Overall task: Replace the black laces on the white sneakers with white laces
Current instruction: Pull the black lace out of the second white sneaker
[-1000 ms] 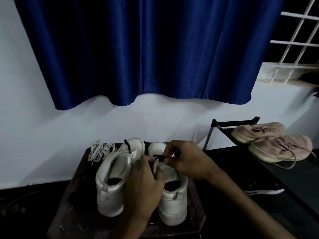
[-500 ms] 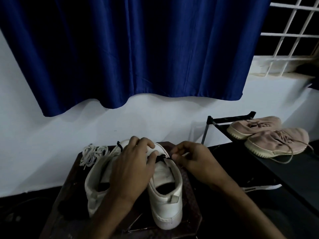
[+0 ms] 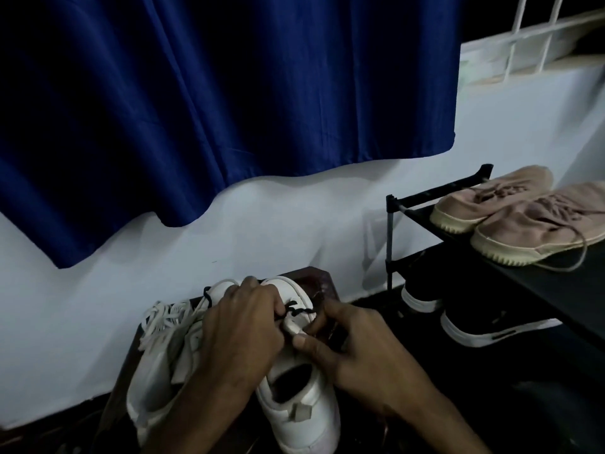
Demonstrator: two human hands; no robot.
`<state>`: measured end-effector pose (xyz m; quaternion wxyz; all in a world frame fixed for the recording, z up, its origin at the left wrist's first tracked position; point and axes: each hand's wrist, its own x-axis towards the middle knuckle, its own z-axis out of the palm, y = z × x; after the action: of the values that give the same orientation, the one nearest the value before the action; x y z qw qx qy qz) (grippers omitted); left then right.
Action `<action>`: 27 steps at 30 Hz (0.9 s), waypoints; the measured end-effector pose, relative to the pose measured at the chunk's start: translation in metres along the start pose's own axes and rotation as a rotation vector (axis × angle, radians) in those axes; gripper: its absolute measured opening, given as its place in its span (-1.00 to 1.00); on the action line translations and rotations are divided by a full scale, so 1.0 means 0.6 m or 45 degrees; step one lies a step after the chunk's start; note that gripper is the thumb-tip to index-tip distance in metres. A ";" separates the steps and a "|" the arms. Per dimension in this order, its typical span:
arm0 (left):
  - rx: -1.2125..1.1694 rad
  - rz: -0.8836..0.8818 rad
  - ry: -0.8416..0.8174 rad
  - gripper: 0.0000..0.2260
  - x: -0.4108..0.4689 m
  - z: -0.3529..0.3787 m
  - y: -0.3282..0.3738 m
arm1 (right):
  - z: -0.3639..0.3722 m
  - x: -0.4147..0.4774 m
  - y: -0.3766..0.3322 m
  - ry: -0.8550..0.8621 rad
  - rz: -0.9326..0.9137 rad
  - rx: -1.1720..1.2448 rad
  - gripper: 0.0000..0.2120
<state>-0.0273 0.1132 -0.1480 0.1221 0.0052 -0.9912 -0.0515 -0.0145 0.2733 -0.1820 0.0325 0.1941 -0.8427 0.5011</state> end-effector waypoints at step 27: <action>-0.319 0.134 -0.229 -0.91 0.023 -0.026 -0.039 | 0.060 0.013 -0.002 0.252 0.229 -0.162 -0.62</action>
<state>-0.0370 0.0881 -0.1318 0.0351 -0.0668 -0.9828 -0.1684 -0.0161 0.2397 -0.1971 0.0827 0.0651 -0.8794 0.4643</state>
